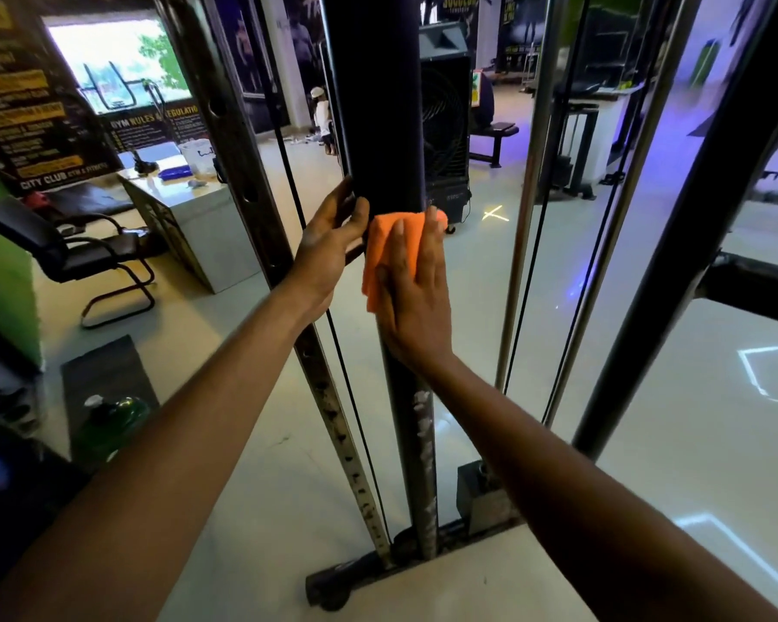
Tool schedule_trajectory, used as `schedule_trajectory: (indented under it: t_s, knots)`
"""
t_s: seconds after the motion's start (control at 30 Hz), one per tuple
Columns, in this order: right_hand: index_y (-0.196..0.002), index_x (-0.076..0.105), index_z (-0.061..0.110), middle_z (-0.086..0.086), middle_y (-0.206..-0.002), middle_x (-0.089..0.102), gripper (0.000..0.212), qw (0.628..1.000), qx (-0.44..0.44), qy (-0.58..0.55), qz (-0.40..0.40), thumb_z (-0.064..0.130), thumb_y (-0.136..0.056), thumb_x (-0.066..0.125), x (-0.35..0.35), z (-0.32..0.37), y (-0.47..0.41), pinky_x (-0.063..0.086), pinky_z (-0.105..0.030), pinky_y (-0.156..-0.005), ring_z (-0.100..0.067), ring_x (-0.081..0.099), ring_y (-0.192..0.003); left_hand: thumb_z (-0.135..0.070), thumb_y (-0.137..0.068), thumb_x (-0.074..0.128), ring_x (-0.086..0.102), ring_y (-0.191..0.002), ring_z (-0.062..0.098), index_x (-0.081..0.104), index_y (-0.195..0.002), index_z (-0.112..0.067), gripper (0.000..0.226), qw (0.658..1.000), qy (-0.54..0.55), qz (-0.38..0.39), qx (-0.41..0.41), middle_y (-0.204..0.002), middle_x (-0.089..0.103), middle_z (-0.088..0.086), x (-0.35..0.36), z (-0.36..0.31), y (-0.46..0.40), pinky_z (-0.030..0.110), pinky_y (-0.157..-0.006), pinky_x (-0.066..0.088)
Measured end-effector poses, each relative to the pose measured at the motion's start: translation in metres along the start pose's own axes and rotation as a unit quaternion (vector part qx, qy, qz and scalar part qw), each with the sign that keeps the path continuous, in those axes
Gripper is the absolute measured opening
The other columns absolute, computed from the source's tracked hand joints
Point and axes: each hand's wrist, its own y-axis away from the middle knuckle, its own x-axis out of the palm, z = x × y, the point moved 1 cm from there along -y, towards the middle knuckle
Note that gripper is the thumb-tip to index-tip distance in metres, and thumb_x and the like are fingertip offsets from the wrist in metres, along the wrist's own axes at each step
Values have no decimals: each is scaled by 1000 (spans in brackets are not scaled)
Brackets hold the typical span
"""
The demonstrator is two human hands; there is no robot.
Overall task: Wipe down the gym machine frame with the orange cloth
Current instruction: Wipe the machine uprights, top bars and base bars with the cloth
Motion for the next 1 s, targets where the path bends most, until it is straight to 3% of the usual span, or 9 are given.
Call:
schedule_trajectory:
  t_s: [0.2, 0.37, 0.47, 0.57, 0.7, 0.83, 1.0]
  knots:
    - [-170, -19, 39, -13, -179, -22, 116, 992, 35, 18, 117, 19, -102, 73, 18, -47, 128, 45, -72, -114, -46, -5, -167, -40, -114, 51, 58, -138, 9, 48, -159, -35, 46, 998, 15, -37, -48, -150, 62, -12, 14, 26, 17, 38, -115, 52]
    - [-169, -19, 41, -6, -177, -32, 94, 993, 29, -33, 108, 33, -113, 56, 13, -40, 98, 31, -75, -122, -45, -8, -167, -42, -114, 48, 54, -142, 9, 43, -163, -35, 49, 996, 2, -42, -82, -158, 55, -12, 26, 56, 34, 26, -106, 55]
    - [-169, -20, 38, -4, -176, -32, 92, 997, -9, -34, 62, 40, -113, 53, 14, -36, 64, 19, -70, -130, -46, -8, -166, -47, -113, 47, 52, -146, 12, 42, -163, -40, 51, 994, -6, -51, -102, -160, 53, -13, 29, 73, 42, 38, -114, 52]
    - [-170, -19, 37, -5, -177, -31, 100, 997, -16, -21, 66, 33, -111, 61, 26, -51, 78, 22, -69, -129, -49, -6, -166, -49, -112, 48, 53, -145, 9, 41, -163, -42, 52, 993, -8, -55, -103, -159, 54, -14, 30, 84, 45, 40, -116, 51]
    - [-171, -16, 37, -10, -179, -26, 106, 990, 8, 0, 141, 24, -107, 69, 37, -81, 154, 35, -74, -119, -52, -1, -165, -43, -114, 47, 55, -140, -1, 44, -162, -35, 49, 994, -5, -56, -93, -157, 56, -15, 33, 90, 47, 18, -105, 52]
    - [-170, -16, 40, -12, -179, -26, 103, 990, 21, -28, 140, 24, -110, 65, 37, -75, 153, 36, -76, -118, -49, -2, -166, -43, -114, 48, 53, -145, 7, 43, -162, -31, 50, 995, 6, -51, -83, -157, 57, -10, 33, 102, 50, 36, -121, 47]
    - [-169, -16, 44, -15, -180, -15, 94, 996, 41, -71, 23, 22, -113, 56, 35, -50, 91, 32, -69, -125, -43, 1, -168, -49, -112, 47, 58, -140, 7, 44, -161, -36, 51, 996, 1, -41, -85, -154, 59, -15, 32, 115, 50, 43, -117, 51]
